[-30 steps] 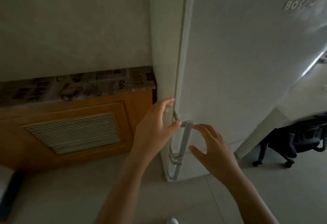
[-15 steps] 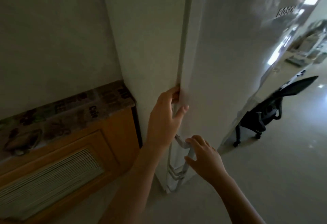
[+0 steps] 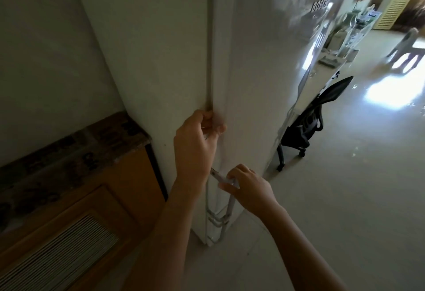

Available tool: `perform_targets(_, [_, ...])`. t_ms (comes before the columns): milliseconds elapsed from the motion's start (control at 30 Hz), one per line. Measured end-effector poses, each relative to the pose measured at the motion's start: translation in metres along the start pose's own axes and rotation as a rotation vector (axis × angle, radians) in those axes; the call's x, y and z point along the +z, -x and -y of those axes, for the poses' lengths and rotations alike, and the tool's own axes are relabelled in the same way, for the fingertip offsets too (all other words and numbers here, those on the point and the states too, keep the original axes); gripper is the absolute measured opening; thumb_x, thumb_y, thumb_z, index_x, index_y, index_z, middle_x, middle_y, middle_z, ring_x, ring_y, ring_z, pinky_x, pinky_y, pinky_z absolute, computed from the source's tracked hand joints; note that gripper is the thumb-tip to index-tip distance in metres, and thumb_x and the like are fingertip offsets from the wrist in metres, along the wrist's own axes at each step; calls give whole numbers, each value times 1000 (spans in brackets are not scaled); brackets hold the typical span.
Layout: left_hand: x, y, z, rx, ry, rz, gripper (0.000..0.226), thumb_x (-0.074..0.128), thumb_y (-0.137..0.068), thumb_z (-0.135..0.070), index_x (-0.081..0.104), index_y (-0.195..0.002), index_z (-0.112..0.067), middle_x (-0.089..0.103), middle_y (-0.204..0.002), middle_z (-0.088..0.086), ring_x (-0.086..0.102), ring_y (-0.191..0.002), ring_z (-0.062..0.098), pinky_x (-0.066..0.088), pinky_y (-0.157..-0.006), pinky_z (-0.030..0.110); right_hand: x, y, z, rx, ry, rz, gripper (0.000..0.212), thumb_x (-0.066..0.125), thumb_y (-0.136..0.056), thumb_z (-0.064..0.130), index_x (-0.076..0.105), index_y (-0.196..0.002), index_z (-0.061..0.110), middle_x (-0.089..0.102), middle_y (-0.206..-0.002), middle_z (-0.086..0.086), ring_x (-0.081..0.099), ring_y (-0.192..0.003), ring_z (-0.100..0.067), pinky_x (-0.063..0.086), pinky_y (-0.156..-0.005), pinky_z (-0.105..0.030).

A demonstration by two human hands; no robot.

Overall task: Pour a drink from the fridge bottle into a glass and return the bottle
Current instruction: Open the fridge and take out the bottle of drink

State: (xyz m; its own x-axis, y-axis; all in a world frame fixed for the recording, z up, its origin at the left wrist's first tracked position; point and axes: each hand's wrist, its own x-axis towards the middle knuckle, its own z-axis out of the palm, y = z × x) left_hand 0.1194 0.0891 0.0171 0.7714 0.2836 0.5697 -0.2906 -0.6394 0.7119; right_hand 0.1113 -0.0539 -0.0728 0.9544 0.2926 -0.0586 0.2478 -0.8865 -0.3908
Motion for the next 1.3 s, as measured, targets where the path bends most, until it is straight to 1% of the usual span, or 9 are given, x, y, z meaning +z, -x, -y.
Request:
perform_targets(333, [10, 33, -35, -43, 196, 164, 27, 83, -65, -25, 58, -75, -20, 58, -66, -24, 60, -70, -10, 44, -64, 4, -16, 29, -31, 222, 101, -64, 55, 39, -79, 73, 59, -76, 21, 54, -85, 6, 57, -71, -11, 43, -58, -24])
perform_targets(433, [25, 47, -61, -81, 308, 321, 32, 84, -61, -29, 55, -74, -20, 64, -68, -10, 62, -66, 1, 53, -61, 18, -31, 58, -61, 273, 38, -132, 52, 54, -69, 76, 61, -94, 31, 59, -95, 13, 54, -75, -7, 42, -61, -24])
perform_targets(567, [48, 65, -93, 16, 245, 436, 38, 83, -62, -38, 52, -79, -23, 60, -66, -10, 57, -60, 3, 49, -57, 21, -51, 99, -84, 314, -166, -325, 54, 76, -65, 49, 55, -108, 24, 60, -98, 8, 55, -80, -10, 42, -66, -27])
perform_targets(667, [61, 81, -113, 76, 218, 482, 37, 74, -67, -49, 52, -86, -25, 61, -77, -11, 59, -70, 7, 52, -63, 28, -63, 127, -94, 290, -309, -451, 65, 75, -71, 39, 41, -125, 31, 58, -97, 13, 62, -89, -11, 51, -74, -31])
perform_targets(800, [77, 89, -127, 125, 305, 249, 46, 72, -69, -51, 51, -104, -29, 59, -102, -8, 56, -90, 7, 52, -75, 29, -78, 157, -115, 216, -307, -569, 81, 72, -76, 36, 22, -140, 31, 62, -110, 5, 64, -85, -10, 53, -68, -30])
perform_targets(900, [91, 83, -132, 84, 378, 150, 74, 82, -64, -41, 39, -122, -24, 49, -122, 2, 48, -113, 12, 44, -91, 26, -89, 175, -127, 179, -302, -661, 85, 71, -75, 35, 19, -142, 29, 63, -120, -4, 66, -85, -10, 52, -66, -24])
perform_targets(1033, [121, 66, -130, 73, 336, 341, 106, 87, -58, -33, 21, -140, -19, 37, -141, 11, 35, -127, 14, 37, -102, 35, -103, 195, -138, 198, -340, -754, 89, 59, -70, 50, 13, -144, 32, 58, -127, -8, 64, -92, -14, 52, -67, -23])
perform_targets(1167, [143, 64, -144, 9, 357, 598, 116, 86, -60, -28, 6, -144, -30, 40, -144, 12, 40, -132, 26, 37, -105, 46, -115, 207, -162, 228, -392, -743, 93, 73, -72, 30, 16, -146, 25, 53, -133, -13, 59, -97, -15, 47, -68, -18])
perform_targets(1300, [159, 68, -156, -14, 383, 679, 110, 85, -62, -25, 8, -138, -47, 42, -141, 9, 43, -129, 27, 43, -101, 51, -122, 210, -183, 239, -410, -730, 92, 74, -74, 24, 17, -146, 21, 50, -135, -15, 56, -99, -16, 45, -69, -16])
